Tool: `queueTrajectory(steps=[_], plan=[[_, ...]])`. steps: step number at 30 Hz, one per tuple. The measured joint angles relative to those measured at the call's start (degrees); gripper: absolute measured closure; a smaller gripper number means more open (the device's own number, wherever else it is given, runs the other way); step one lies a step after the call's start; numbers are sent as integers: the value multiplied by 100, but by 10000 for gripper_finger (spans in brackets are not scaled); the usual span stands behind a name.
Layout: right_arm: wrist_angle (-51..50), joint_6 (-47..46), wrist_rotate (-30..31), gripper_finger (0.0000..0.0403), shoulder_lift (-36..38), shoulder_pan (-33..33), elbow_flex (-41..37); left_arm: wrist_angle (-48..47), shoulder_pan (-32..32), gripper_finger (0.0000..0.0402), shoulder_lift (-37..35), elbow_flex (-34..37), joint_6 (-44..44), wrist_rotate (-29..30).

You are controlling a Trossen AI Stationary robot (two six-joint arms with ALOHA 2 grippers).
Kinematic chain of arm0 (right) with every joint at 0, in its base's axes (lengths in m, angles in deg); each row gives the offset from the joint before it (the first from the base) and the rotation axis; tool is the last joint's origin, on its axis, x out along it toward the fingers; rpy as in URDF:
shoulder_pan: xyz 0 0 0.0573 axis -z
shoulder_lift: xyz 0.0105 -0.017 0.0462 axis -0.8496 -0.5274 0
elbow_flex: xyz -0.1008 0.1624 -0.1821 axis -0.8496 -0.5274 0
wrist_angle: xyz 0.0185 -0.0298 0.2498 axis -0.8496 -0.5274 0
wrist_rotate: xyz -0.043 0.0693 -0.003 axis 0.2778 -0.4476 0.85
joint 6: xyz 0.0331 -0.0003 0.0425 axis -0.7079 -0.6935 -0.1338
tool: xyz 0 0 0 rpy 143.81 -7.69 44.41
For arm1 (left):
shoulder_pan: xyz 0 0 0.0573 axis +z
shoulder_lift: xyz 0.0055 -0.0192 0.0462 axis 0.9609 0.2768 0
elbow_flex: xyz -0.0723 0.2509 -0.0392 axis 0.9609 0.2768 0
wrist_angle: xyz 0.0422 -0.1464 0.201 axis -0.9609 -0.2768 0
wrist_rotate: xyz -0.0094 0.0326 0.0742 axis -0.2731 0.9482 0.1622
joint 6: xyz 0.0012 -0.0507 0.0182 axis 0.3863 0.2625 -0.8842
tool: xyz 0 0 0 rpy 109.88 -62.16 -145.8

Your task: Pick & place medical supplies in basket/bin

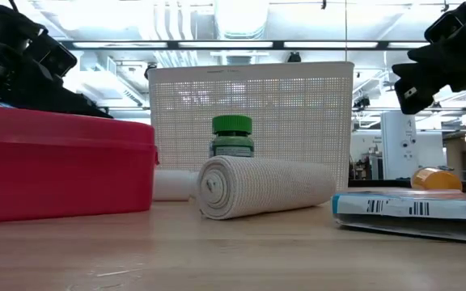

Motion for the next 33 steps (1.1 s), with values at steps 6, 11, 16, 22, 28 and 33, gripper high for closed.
queueTrajectory(steps=[6,11,16,22,28,33], plan=[[0,0,2,284,0,4,0,0,0,121,-1,-1,0,0],[0,0,0,284,0,4,1,1,0,121,1,-1,-1,0],[-1,0,2,284,0,4,2,-1,0,121,-1,-1,-1,0],[18,-2,0,284,0,2,0,-1,0,121,-1,-1,-1,0],[598,-3271,-196,284,2,2,2,1,0,121,0,-1,-1,0],[702,-5359,676,284,-2,0,2,0,0,121,1,1,0,0]])
